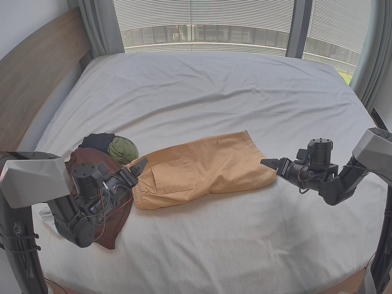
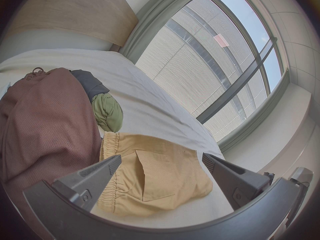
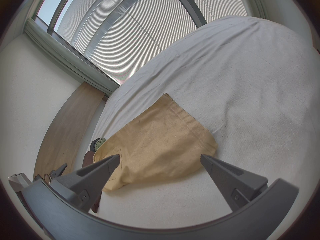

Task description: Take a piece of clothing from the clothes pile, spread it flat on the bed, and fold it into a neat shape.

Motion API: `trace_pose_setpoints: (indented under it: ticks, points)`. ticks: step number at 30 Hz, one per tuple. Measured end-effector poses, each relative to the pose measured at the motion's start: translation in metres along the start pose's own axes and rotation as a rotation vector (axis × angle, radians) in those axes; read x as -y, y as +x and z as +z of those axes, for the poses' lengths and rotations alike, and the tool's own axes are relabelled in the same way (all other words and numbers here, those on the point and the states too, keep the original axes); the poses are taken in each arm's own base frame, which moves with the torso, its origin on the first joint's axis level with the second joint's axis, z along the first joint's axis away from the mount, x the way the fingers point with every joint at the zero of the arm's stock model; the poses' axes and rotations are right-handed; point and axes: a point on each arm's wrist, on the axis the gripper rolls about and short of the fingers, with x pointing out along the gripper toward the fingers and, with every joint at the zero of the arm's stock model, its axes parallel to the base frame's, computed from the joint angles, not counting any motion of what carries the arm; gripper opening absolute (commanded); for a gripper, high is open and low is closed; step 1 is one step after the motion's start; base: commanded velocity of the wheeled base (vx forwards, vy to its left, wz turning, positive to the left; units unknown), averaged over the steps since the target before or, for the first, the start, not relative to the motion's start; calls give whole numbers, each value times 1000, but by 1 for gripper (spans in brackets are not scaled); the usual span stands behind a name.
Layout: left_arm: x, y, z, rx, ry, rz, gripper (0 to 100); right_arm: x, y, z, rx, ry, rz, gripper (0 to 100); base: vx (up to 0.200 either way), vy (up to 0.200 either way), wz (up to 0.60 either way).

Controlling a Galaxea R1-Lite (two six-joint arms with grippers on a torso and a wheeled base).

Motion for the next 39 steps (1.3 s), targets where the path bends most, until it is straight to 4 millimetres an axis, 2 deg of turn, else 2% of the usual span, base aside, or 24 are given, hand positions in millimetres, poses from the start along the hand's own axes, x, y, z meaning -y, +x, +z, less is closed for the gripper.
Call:
trace_pose_setpoints:
  ticks: [9, 18, 27, 39]
  points:
    - [-7, 2, -8, -25, 24, 22, 100, 14, 5, -17, -39, 27, -28, 100, 0, 0, 0]
    - [-11, 3, -12, -36, 27, 32, 100, 29, 30, -26, -55, 125, -46, 100, 0, 0, 0]
    - [-13, 4, -13, -40, 27, 36, 100, 39, 59, -35, -59, 138, -44, 100, 0, 0, 0]
    - [-15, 5, -15, -44, 26, 43, 100, 31, 91, -46, 30, 169, 76, 100, 0, 0, 0]
